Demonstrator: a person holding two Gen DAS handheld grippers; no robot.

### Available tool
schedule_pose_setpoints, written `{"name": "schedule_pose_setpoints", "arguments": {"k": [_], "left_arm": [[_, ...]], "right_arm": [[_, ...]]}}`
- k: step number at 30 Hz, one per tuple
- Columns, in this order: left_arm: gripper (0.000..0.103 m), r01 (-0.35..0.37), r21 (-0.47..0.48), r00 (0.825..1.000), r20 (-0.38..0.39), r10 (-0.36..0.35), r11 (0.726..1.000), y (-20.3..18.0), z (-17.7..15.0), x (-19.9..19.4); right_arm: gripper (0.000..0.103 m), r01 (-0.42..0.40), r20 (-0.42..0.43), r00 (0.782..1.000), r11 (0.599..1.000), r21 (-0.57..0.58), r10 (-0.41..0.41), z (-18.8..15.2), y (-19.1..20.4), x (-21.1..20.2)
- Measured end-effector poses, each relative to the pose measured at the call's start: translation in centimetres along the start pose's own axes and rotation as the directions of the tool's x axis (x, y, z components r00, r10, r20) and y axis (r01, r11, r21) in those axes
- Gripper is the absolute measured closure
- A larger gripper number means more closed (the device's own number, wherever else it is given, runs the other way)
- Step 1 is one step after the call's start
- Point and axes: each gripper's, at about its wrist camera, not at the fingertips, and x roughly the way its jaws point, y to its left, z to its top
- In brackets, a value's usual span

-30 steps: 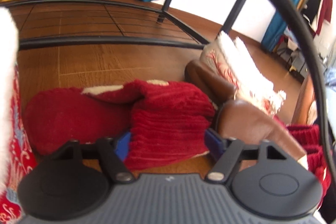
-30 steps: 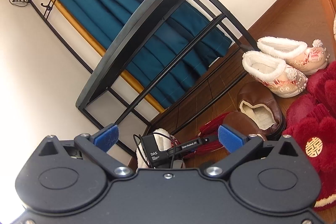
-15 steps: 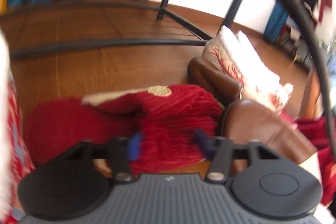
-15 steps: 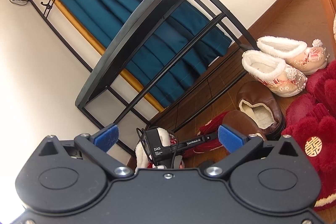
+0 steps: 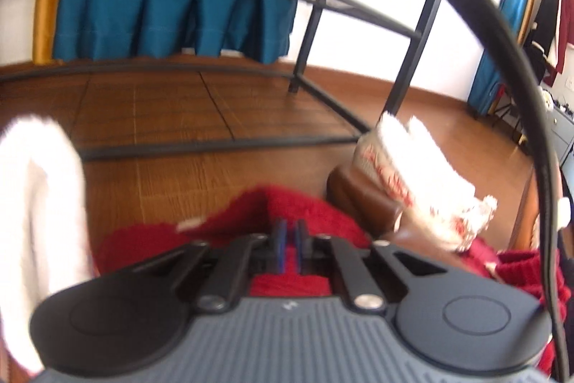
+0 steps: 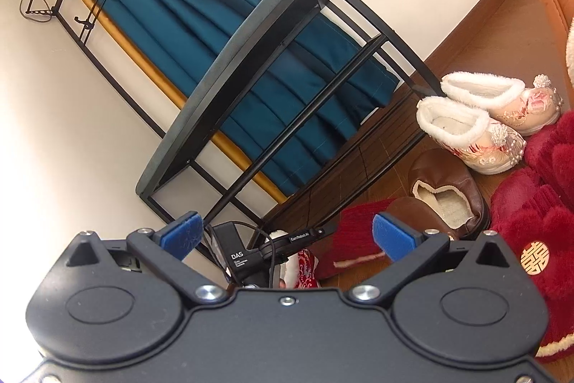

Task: Organize scattered shoes
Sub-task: 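Lift the red slipper with the left gripper and carry it away from the rack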

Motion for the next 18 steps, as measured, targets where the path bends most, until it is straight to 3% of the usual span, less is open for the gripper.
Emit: {"name": "schedule_pose_setpoints", "arguments": {"k": [2, 5, 6, 7, 10, 15, 18], "left_arm": [[0.103, -0.019, -0.005, 1.000, -0.002, 0.019, 1.000, -0.2, 1.8, -0.5], [0.100, -0.037, 0.053, 0.995, -0.095, 0.042, 0.998, -0.5, 2.7, 0.3], [0.091, -0.029, 0.063, 0.991, -0.127, 0.037, 0.998, -0.5, 2.6, 0.5], [0.071, -0.018, 0.071, 0.988, -0.152, 0.028, 0.997, -0.4, 2.1, 0.6], [0.038, -0.001, 0.074, 0.984, -0.177, 0.014, 0.997, 0.3, 0.1, 1.4], [0.037, -0.036, 0.056, 0.977, -0.210, 0.047, 0.998, 2.1, -3.2, 3.4], [0.037, -0.023, 0.057, 0.971, -0.237, 0.036, 0.998, 2.6, -4.2, 5.2]], "right_arm": [[0.000, -0.008, 0.014, 1.000, 1.000, 0.011, 0.007, 0.2, 0.1, -0.3], [0.000, -0.021, 0.024, 1.000, 1.000, 0.009, 0.021, 0.4, 0.5, -0.7], [0.000, -0.023, 0.025, 0.999, 1.000, 0.009, 0.023, 0.4, 0.6, -0.7], [0.000, -0.019, 0.021, 1.000, 1.000, 0.010, 0.019, 0.4, 0.4, -0.6], [0.000, -0.008, 0.012, 1.000, 1.000, 0.015, 0.008, 0.4, -0.1, -0.4], [0.000, 0.011, -0.005, 1.000, 1.000, 0.023, -0.011, 0.3, -0.9, 0.1], [0.000, 0.022, -0.015, 1.000, 0.999, 0.028, -0.022, 0.2, -1.4, 0.4]]}}
